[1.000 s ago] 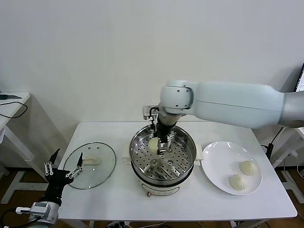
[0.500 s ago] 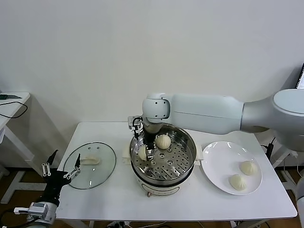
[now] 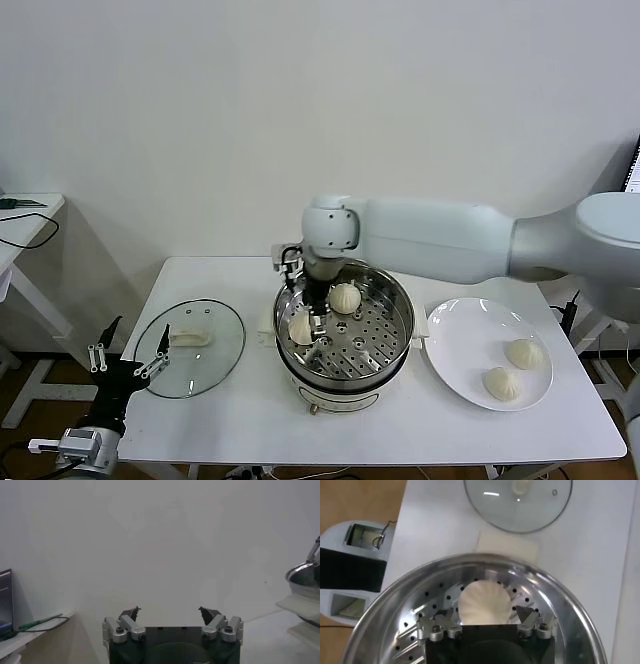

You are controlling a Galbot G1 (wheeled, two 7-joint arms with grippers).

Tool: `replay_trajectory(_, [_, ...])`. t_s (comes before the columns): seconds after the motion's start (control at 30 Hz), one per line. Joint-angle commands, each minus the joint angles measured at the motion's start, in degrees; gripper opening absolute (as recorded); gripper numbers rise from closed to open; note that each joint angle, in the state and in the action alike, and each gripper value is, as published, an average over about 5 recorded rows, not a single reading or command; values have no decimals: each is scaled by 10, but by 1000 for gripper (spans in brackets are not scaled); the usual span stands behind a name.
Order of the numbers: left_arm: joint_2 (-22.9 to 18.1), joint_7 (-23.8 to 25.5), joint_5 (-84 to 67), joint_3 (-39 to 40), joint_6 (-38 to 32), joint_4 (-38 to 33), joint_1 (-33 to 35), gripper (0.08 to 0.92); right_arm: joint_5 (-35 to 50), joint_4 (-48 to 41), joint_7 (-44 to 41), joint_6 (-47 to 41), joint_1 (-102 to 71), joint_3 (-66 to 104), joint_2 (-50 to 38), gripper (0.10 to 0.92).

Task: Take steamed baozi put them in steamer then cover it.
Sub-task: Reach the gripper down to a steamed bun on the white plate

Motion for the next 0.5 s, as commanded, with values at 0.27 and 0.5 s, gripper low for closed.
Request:
replay_trajectory(0.27, [2,-1,3,0,-1,-11,8,823,-90,152,-125,123,93,-21,-348,823])
replay_trajectory(0.5, [3,-1,4,-1,-4,-19,19,823,-212,135,-156,196,2,-4,-448,823])
